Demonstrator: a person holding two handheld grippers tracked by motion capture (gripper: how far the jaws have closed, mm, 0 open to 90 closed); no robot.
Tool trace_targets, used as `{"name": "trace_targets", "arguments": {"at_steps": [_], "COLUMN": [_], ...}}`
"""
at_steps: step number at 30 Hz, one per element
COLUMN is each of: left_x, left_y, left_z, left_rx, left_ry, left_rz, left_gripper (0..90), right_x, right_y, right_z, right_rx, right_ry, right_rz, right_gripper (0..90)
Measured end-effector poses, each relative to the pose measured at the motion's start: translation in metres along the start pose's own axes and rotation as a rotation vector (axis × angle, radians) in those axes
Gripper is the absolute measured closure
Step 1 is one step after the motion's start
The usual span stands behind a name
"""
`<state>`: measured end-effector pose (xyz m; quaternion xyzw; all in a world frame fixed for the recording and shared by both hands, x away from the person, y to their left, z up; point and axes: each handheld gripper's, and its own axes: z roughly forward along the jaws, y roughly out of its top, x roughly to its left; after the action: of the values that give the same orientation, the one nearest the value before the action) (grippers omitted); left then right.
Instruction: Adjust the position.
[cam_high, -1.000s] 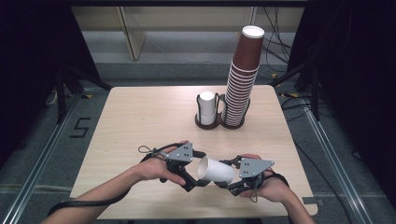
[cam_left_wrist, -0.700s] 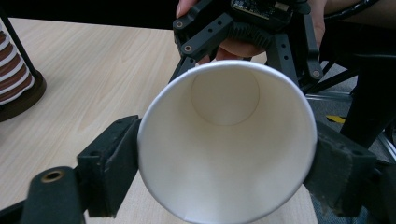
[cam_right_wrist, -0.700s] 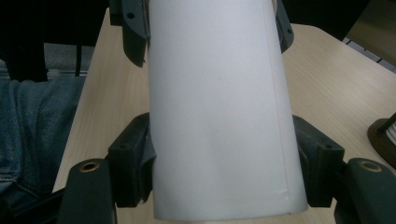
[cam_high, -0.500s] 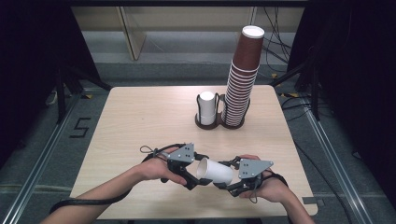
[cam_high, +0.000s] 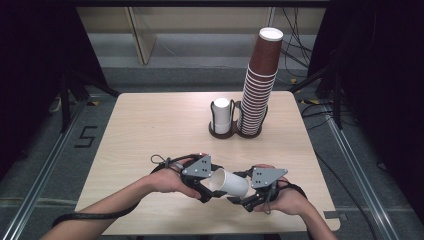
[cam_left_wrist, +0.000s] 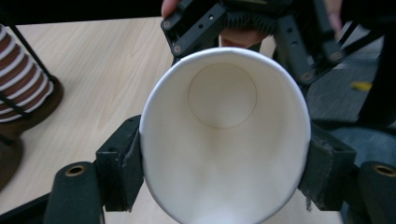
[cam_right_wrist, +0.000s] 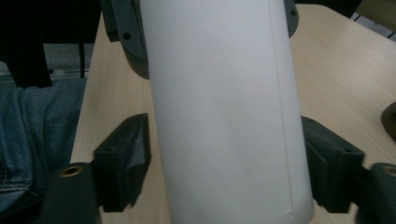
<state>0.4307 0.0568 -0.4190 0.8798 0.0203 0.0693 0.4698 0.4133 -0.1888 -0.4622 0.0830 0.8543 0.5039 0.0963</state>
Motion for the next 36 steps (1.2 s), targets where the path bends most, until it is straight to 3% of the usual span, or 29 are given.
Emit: {"name": "trace_targets", "arguments": {"at_steps": [4,6,12,15,16,19,20,23,27,33,35,36], "left_x": [0.001,0.002,0.005,0.006,0.007,0.008,0.008,0.008,0.008,0.007,0.006,0.007], "left_y": [0.005,0.006,0.01,0.01,0.011,0.014,0.015,0.018,0.022,0.026,0.026,0.028], "left_z": [-0.004,-0.006,-0.012,-0.012,-0.013,-0.013,-0.014,-0.013,-0.013,-0.01,-0.009,-0.009], "left_rx": [0.051,0.08,0.222,0.282,0.326,0.372,0.382,0.418,0.468,0.523,0.52,0.547], "left_ry": [0.022,0.033,0.051,0.064,0.07,0.069,0.068,0.06,0.045,0.025,0.013,0.009], "left_rz": [0.04,0.067,0.153,0.172,0.198,0.207,0.211,0.23,0.249,0.266,0.25,0.279], "left_gripper": [27.2,27.3,27.5,27.5,27.5,27.5,27.5,27.5,27.5,27.4,27.4,27.4], "right_x": [0.002,0.001,-0.002,-0.005,-0.006,-0.006,-0.008,-0.006,-0.004,-0.003,-0.003,-0.002], "right_y": [0.002,0.002,-0.001,-0.003,-0.003,-0.004,-0.004,-0.003,0.001,0.009,0.011,0.011], "right_z": [0.005,0.005,0.0,-0.004,-0.005,-0.006,-0.006,-0.004,0.003,0.014,0.019,0.021], "right_rx": [0.053,0.066,0.102,0.105,0.109,0.081,0.074,0.07,0.067,0.061,0.053,0.054], "right_ry": [-0.018,-0.035,-0.069,-0.101,-0.108,-0.121,-0.132,-0.129,-0.132,-0.133,-0.13,-0.127], "right_rz": [0.003,-0.02,0.008,0.003,0.008,0.03,-0.001,0.036,0.02,0.019,0.024,0.018], "right_gripper": [14.8,12.5,10.0,10.2,11.1,15.2,15.3,16.2,17.8,20.0,21.9,22.8]}}
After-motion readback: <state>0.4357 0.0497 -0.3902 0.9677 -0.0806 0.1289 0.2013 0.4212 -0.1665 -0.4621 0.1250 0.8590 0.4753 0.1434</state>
